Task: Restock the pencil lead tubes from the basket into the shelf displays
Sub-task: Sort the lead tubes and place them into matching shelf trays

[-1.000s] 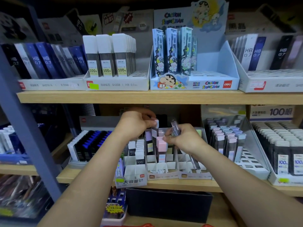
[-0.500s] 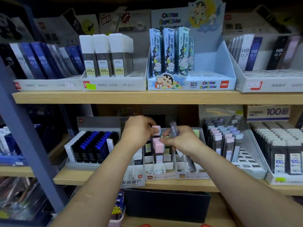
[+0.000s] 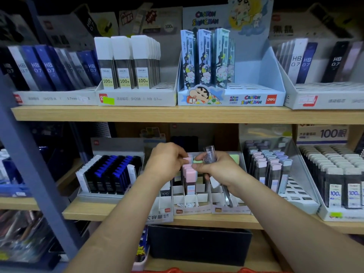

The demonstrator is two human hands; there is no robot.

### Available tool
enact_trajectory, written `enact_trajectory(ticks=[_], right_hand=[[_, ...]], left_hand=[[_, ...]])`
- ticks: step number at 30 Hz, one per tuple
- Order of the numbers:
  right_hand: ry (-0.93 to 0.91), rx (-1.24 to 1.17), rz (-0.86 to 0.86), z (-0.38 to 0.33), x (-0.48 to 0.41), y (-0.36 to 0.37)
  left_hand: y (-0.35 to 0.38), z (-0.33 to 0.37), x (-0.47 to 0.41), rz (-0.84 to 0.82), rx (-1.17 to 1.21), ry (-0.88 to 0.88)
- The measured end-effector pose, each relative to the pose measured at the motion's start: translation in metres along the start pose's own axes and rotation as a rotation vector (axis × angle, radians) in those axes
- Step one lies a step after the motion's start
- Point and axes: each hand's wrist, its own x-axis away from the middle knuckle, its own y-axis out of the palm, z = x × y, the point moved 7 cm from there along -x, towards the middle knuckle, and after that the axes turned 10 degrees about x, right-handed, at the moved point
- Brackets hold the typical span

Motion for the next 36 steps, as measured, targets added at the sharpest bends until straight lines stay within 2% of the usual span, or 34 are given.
enact_trajectory(ticks=[5, 9, 13, 15, 17, 21, 23, 25, 28, 30, 33, 36], right_hand=[[0.015, -0.021, -0.001, 0.001, -0.002, -0.002], [0.042, -0.040, 0.037, 0.005, -0.002, -0.004], [0.049, -0.111, 0.065, 0.005, 0.000, -0.010], [0.069, -0.181, 0.067, 0.004, 0.004, -0.012], [0.104, -0.300, 0.055, 0.003, 0.010, -0.013], [0.119, -0.530, -0.063, -0.001, 0.032, -0.015], [0.087, -0.619, -0.143, -0.005, 0.044, -0.014], [0.056, -0.603, -0.172, -0.008, 0.054, -0.013], [0.016, -0.401, -0.247, -0.011, 0.067, -0.005], [0.006, -0.219, -0.369, -0.012, 0.077, 0.008], [-0.032, -0.156, -0.510, -0.016, 0.089, 0.025], [-0.055, -0.234, -0.482, -0.019, 0.091, 0.027]], left_hand=[[0.004, -0.004, -0.002, -0.008, -0.018, -0.011], [-0.012, -0.002, 0.005, 0.086, 0.167, 0.013], [-0.001, 0.010, 0.021, -0.113, -0.010, 0.081], [0.006, 0.011, 0.026, -0.157, -0.116, 0.074], [0.008, 0.012, 0.027, -0.129, -0.146, 0.084], [0.003, 0.016, 0.029, -0.079, -0.055, 0.112], [-0.010, 0.021, 0.029, 0.000, 0.082, 0.118], [-0.027, 0.025, 0.032, 0.102, 0.415, 0.097], [-0.033, 0.029, 0.043, 0.125, 1.095, -0.024], [-0.031, 0.033, 0.051, 0.133, 1.377, -0.070], [-0.026, 0.032, 0.056, 0.178, 1.606, -0.106], [-0.022, 0.032, 0.059, 0.151, 1.710, -0.105]])
